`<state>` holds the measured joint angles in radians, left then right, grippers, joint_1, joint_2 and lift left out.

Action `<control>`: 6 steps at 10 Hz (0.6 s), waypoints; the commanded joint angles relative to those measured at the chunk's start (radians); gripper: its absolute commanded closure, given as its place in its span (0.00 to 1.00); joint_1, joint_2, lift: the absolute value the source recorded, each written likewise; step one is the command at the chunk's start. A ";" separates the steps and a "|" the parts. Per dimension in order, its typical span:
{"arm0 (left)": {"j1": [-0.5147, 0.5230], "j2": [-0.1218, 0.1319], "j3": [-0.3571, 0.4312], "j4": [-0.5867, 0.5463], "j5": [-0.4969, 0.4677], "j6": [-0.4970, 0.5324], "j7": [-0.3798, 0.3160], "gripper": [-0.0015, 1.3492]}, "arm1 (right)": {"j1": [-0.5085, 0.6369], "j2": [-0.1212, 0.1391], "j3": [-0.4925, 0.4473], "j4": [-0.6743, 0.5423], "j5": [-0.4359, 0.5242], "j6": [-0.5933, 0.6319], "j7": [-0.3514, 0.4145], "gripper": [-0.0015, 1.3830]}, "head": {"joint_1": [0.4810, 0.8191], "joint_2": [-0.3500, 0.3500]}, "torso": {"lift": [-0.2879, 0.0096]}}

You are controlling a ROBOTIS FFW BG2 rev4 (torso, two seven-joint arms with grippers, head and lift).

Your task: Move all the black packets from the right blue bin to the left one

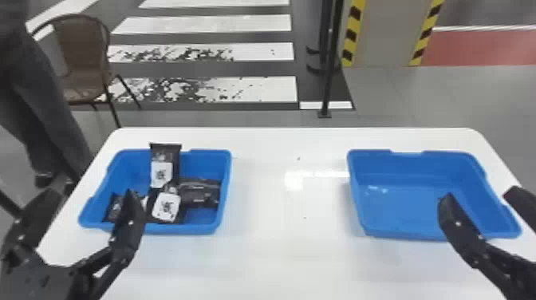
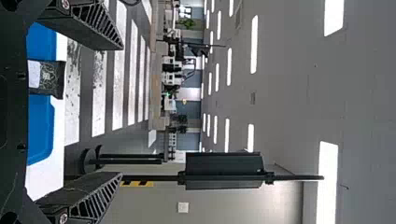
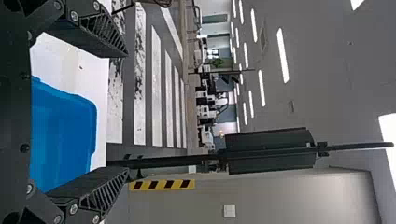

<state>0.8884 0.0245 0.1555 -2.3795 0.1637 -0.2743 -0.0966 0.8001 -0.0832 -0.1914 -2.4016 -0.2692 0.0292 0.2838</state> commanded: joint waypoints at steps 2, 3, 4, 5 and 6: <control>0.000 0.002 -0.004 0.000 0.000 -0.006 0.000 0.05 | 0.000 0.000 0.000 0.000 0.000 -0.005 0.000 0.12 | 0.63 0.58 | 0.50; 0.000 0.002 -0.004 0.000 0.000 -0.006 0.000 0.05 | 0.000 0.000 0.000 0.000 0.000 -0.007 0.000 0.12 | 0.63 0.58 | 0.50; 0.000 0.002 -0.004 0.000 0.000 -0.006 0.000 0.05 | 0.000 0.000 0.000 0.000 0.000 -0.010 0.000 0.12 | 0.63 0.57 | 0.50; 0.000 0.002 -0.004 0.000 0.000 -0.006 0.000 0.05 | 0.000 0.000 0.000 0.000 0.002 -0.014 0.000 0.12 | 0.63 0.57 | 0.50; 0.002 0.002 -0.006 0.000 0.002 -0.006 0.000 0.05 | 0.002 0.000 0.000 -0.002 0.006 -0.014 0.000 0.12 | 0.63 0.57 | 0.50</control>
<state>0.8895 0.0264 0.1501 -2.3795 0.1641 -0.2802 -0.0966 0.8010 -0.0829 -0.1914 -2.4018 -0.2660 0.0153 0.2831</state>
